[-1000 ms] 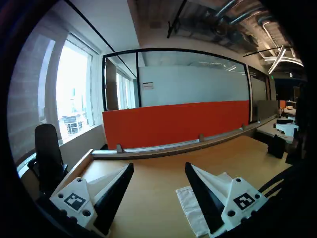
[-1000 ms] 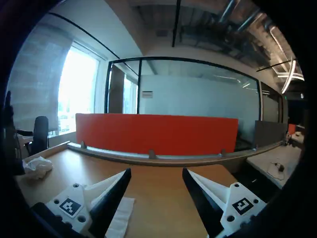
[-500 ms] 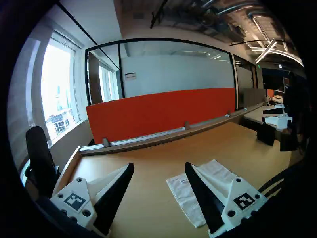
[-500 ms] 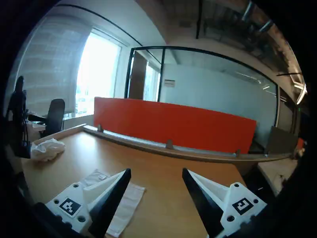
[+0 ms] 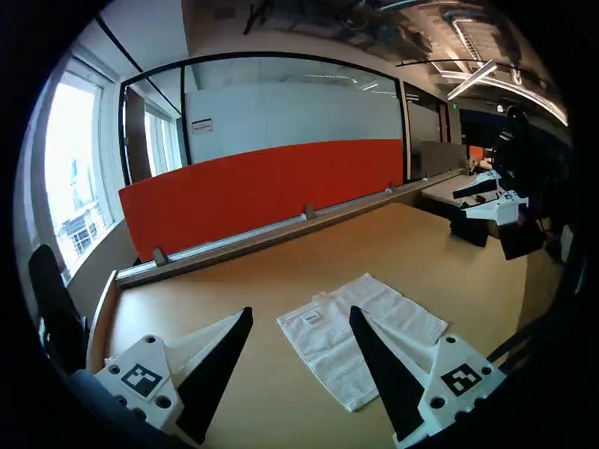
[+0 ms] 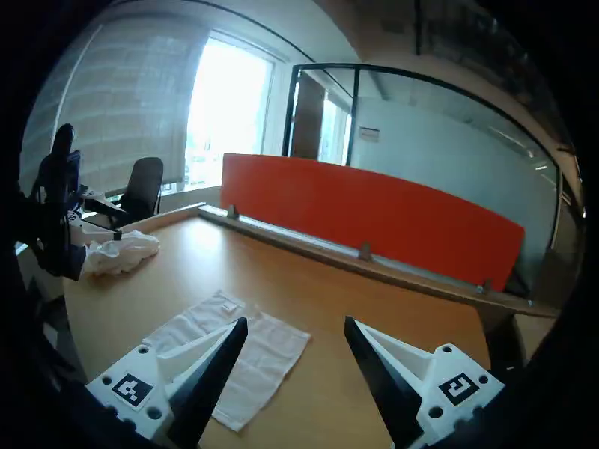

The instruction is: Fold towel

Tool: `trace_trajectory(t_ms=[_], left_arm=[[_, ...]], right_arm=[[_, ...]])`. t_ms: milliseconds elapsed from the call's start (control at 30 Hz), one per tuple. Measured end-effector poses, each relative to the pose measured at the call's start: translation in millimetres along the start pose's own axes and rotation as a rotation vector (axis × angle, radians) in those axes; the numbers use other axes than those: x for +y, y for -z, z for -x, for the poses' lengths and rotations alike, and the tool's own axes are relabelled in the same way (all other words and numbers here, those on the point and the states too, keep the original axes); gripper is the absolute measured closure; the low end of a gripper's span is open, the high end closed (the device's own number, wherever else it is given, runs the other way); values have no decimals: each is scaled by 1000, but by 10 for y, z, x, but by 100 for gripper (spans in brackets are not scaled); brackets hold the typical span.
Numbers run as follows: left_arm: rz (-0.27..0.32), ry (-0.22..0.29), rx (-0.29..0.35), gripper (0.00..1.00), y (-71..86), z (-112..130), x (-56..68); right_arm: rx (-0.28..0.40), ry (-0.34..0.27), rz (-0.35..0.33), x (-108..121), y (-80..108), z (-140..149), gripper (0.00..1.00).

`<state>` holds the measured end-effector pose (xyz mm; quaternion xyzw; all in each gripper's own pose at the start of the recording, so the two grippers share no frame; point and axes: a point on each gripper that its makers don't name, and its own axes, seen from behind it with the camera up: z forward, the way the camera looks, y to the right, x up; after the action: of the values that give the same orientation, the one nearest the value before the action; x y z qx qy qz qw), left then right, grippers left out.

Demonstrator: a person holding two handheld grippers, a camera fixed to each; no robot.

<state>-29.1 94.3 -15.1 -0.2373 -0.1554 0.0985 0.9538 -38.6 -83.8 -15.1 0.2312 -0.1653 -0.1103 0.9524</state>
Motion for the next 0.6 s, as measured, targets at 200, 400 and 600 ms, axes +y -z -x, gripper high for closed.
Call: trace_trajectory(t_ms=[200,400,600], left_arm=[[32,-17,-28,4,-57,146,116],[42,-18,-50,4,-135,317,192],[61,-20,-74,4,-210,485,284]], right_arm=[[-34,13,-40,-101,-56,103,0],[-67,18,-69,-194,-121,258,0],[-103,34,-95,-283,-180,441,0]])
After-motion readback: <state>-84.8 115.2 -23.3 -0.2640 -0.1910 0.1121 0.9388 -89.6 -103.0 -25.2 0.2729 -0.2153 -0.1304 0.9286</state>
